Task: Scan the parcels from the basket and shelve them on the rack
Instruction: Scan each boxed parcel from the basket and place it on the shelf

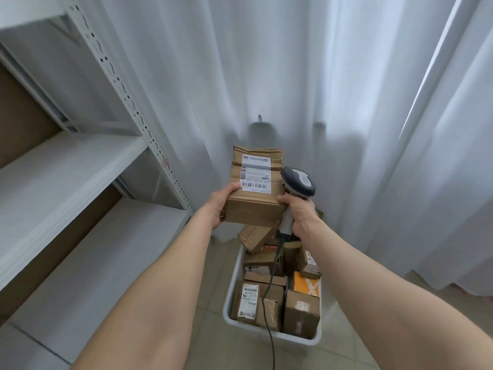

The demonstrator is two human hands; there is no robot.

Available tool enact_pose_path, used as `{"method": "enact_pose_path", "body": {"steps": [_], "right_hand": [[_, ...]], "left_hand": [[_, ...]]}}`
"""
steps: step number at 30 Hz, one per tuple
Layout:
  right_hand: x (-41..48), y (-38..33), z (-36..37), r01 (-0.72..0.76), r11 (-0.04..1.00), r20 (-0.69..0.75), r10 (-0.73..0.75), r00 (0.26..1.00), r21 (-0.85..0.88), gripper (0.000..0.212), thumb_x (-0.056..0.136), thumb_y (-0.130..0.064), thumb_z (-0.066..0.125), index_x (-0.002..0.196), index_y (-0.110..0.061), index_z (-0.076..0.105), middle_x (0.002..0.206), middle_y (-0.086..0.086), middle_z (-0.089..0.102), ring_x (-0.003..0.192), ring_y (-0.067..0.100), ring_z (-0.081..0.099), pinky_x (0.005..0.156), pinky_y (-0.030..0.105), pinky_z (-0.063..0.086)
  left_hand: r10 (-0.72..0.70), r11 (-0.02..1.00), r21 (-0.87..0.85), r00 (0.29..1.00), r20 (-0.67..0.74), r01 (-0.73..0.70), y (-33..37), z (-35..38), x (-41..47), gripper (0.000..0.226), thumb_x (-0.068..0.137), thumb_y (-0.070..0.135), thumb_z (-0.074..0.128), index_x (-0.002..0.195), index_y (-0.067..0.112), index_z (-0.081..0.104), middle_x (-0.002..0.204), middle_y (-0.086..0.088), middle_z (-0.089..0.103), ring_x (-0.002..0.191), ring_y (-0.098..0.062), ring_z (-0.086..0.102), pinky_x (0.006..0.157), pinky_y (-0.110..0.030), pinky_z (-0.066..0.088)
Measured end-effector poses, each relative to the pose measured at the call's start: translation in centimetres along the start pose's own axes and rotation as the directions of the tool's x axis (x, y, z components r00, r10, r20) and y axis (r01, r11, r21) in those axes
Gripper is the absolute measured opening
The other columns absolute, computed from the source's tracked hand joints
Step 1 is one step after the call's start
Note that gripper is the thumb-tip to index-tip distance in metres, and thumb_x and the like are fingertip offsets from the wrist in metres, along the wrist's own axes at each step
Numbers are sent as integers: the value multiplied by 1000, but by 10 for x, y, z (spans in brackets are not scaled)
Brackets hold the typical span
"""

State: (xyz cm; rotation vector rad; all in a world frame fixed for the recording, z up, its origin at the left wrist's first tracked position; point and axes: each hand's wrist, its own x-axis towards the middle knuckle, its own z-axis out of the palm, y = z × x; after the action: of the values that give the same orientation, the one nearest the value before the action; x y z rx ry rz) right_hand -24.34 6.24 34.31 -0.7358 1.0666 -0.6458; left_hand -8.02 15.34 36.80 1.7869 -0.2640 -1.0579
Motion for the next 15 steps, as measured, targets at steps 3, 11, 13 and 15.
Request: {"method": "enact_pose_path", "body": {"steps": [3, 11, 13, 15], "right_hand": [[-41, 0, -5, 35, 999, 39, -34, 999, -12, 27, 79, -1, 71, 90, -20, 56, 107, 9, 65, 110, 31, 58, 104, 54, 44], [-118, 8, -13, 86, 995, 71, -82, 994, -50, 26, 80, -1, 71, 88, -21, 55, 104, 7, 65, 108, 29, 59, 103, 52, 45], [-130, 7, -11, 85, 994, 77, -80, 994, -66, 24, 80, -3, 71, 87, -21, 55, 100, 6, 64, 105, 29, 59, 102, 52, 46], [-141, 6, -7, 92, 993, 81, -86, 993, -68, 23, 80, -4, 72, 90, -18, 57, 106, 10, 65, 106, 30, 60, 101, 51, 47]], "left_hand": [[-47, 999, -3, 998, 31, 47, -8, -12, -43, 47, 72, 53, 72, 101, 17, 63, 84, -5, 71, 84, -19, 63, 70, -29, 51], [58, 998, 21, 990, 125, -61, -31, -41, -127, 52, 73, 39, 75, 120, 34, 54, 120, -8, 57, 105, -28, 53, 92, -47, 42], [79, 997, -3, 990, 117, -79, -35, -48, -138, 56, 73, 40, 76, 124, 35, 54, 120, -8, 58, 110, -30, 52, 100, -55, 39], [100, 995, -28, 986, 131, -98, -36, -56, -147, 56, 73, 39, 76, 124, 35, 54, 122, -9, 57, 112, -31, 52, 102, -54, 40]]}}
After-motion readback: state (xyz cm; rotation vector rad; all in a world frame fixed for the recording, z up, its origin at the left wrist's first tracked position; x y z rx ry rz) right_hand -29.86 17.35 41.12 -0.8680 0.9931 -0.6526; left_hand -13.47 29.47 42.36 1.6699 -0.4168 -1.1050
